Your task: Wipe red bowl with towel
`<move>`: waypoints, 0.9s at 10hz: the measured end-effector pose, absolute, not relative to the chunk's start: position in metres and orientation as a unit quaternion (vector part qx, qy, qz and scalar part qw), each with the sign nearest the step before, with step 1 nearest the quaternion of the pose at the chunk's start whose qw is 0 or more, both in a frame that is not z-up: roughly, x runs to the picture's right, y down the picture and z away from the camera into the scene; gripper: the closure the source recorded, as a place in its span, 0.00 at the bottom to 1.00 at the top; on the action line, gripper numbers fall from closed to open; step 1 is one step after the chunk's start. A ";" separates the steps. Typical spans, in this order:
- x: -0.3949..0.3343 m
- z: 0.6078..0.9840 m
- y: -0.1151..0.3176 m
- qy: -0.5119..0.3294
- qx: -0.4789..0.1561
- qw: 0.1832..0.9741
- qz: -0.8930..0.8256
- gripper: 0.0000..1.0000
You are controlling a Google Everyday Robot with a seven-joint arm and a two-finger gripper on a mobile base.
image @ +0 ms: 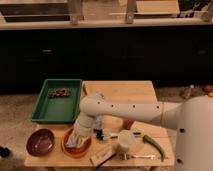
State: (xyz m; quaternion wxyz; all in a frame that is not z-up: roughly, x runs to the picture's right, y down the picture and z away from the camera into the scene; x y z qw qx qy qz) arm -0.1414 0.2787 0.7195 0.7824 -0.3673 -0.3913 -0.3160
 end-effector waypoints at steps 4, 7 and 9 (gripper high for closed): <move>-0.139 0.729 0.286 -0.389 -0.384 0.782 -0.301 0.99; -0.129 0.740 0.280 -0.373 -0.393 0.787 -0.294 0.99; -0.127 0.750 0.273 -0.360 -0.400 0.789 -0.296 0.99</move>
